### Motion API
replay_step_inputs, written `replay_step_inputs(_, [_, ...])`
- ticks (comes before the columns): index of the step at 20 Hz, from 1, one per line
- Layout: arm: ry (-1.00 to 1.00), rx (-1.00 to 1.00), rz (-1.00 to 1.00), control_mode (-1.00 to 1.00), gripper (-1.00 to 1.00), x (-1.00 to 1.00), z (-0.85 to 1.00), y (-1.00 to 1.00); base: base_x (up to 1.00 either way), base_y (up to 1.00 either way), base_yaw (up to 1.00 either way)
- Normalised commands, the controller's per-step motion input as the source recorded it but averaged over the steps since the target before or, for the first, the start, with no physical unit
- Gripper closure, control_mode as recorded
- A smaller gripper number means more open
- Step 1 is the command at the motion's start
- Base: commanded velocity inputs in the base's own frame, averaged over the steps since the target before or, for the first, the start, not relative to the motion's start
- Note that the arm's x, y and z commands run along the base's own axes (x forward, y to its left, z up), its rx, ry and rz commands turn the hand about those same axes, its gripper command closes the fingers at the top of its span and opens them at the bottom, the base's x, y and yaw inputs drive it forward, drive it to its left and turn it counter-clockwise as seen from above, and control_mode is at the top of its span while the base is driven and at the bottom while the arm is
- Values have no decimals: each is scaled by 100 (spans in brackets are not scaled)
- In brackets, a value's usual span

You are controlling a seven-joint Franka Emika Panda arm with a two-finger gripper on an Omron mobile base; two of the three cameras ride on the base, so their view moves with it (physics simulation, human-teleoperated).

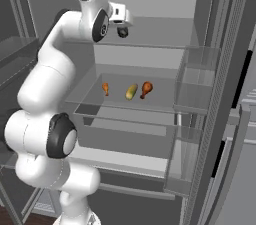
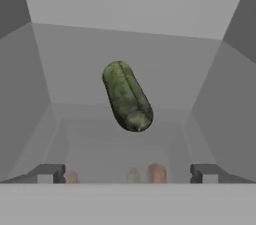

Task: Place one cucumber and one chicken drumstick in each tupperware on the nearby counter, to pack two identical lunches.

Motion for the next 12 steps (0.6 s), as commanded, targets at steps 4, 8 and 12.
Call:
replay_step_inputs(4, [0,0,0,-100,-100,50,-15,0,0,0,0])
replay_step_inputs(8, [0,0,0,-100,-100,79,-41,-3,0,0,0])
replay_step_inputs(12, [0,2,0,-100,-100,95,-29,-19,0,0,0])
